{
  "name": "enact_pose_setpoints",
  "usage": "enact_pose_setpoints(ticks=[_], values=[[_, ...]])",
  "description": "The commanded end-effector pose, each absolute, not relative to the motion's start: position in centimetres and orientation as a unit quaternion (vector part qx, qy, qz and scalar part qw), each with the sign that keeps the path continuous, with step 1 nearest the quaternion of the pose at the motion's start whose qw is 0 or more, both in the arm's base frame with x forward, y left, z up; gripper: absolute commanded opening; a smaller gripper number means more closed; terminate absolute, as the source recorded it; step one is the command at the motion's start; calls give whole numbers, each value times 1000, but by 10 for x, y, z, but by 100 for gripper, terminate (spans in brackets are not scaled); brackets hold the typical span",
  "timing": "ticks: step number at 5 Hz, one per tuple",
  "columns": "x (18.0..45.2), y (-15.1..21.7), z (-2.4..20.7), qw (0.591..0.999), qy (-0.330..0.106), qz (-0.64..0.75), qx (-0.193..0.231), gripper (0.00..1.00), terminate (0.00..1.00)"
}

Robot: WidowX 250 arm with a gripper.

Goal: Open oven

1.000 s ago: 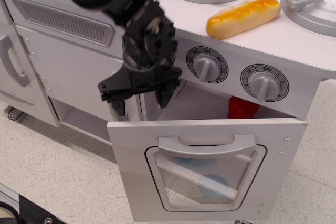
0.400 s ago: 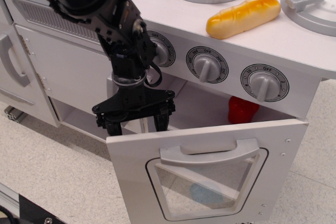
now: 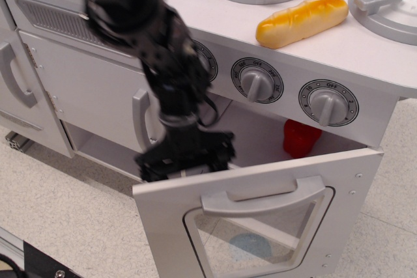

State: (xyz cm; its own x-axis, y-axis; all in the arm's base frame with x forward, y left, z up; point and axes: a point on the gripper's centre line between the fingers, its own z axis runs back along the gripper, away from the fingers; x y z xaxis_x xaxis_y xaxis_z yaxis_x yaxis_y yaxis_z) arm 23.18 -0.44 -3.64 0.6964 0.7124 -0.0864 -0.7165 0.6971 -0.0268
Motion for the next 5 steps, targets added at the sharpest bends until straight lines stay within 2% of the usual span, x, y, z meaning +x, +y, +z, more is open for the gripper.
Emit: enact_pose_setpoints(ticks=[1,2,4,5], values=[[235,-26,-56,905,29,420,-58,100,0],[219,-38,-65,906,42,417,-59,100,0],[177,-55,-54,924,53,373,-71,100,0],[160,-65,-41,929,77,353,-83,100,100]])
